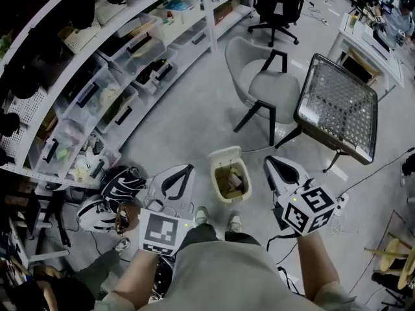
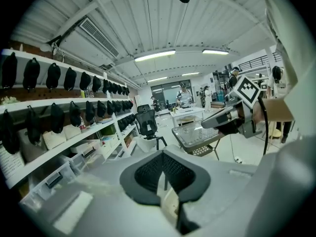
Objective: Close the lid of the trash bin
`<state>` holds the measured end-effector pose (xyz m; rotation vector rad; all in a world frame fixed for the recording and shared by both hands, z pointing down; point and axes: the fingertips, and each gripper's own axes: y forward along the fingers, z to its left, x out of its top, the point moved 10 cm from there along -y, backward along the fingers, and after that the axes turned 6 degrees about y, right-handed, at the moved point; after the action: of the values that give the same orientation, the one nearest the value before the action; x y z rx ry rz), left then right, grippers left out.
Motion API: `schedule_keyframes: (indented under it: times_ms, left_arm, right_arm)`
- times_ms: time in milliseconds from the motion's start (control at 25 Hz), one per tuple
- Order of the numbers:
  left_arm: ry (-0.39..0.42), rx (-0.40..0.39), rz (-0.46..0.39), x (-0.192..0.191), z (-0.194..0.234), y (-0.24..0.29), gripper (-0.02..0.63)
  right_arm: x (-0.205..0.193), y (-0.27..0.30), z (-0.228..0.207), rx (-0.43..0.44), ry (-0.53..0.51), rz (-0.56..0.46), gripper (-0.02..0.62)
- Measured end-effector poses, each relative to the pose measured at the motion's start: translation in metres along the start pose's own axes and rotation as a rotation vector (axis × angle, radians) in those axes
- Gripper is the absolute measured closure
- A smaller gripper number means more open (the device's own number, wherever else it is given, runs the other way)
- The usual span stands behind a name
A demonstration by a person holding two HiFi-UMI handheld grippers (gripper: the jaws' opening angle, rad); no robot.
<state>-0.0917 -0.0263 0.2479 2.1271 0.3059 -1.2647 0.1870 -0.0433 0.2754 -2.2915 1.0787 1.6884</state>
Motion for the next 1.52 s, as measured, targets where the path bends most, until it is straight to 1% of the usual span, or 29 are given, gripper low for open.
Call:
schedule_keyframes:
  times_ms: [120,240,480,760,960,1080,1200,1240,1360,1520]
  left_arm:
    - [-0.023,-0.024,0.015,-0.017,0.015,0.011,0.603]
    - [-0.048,-0.042,0.037,-0.037,0.034,0.027,0.603]
    - [-0.112,-0.086,0.106,-0.088,0.070,0.070,0.603]
    - [-0.193,-0.153,0.212,-0.168,0.073,0.123,0.603]
    - [-0.265,-0.206,0.295,-0.226,0.060,0.153,0.603]
    - [-0.311,-0.229,0.334,-0.254,0.049,0.167,0.603]
    - [-0.334,-0.249,0.358,-0.274,0.037,0.176,0.603]
    - [-0.339,-0.257,0.364,-0.280,0.034,0.179,0.603]
    - [-0.354,-0.273,0.382,-0.294,0.027,0.182,0.603]
    - [-0.381,-0.288,0.412,-0.308,0.020,0.180,0.603]
  right_arm:
    - [-0.012,0.028,-0.006,-0.002,0.035,0.031,0.592]
    - [-0.025,0.063,-0.015,-0.027,0.078,0.052,0.592]
    - [-0.060,0.158,-0.039,-0.089,0.110,0.192,0.592]
    - [-0.135,0.258,-0.086,-0.157,0.137,0.381,0.592]
    - [-0.188,0.307,-0.114,-0.186,0.152,0.489,0.592]
    - [-0.218,0.330,-0.124,-0.203,0.181,0.560,0.592]
    - [-0.246,0.342,-0.134,-0.237,0.166,0.655,0.592]
    - [-0.253,0.343,-0.136,-0.252,0.161,0.668,0.592]
    - [-0.260,0.338,-0.140,-0.262,0.191,0.650,0.592]
    - [-0.269,0.318,-0.133,-0.269,0.239,0.662,0.592]
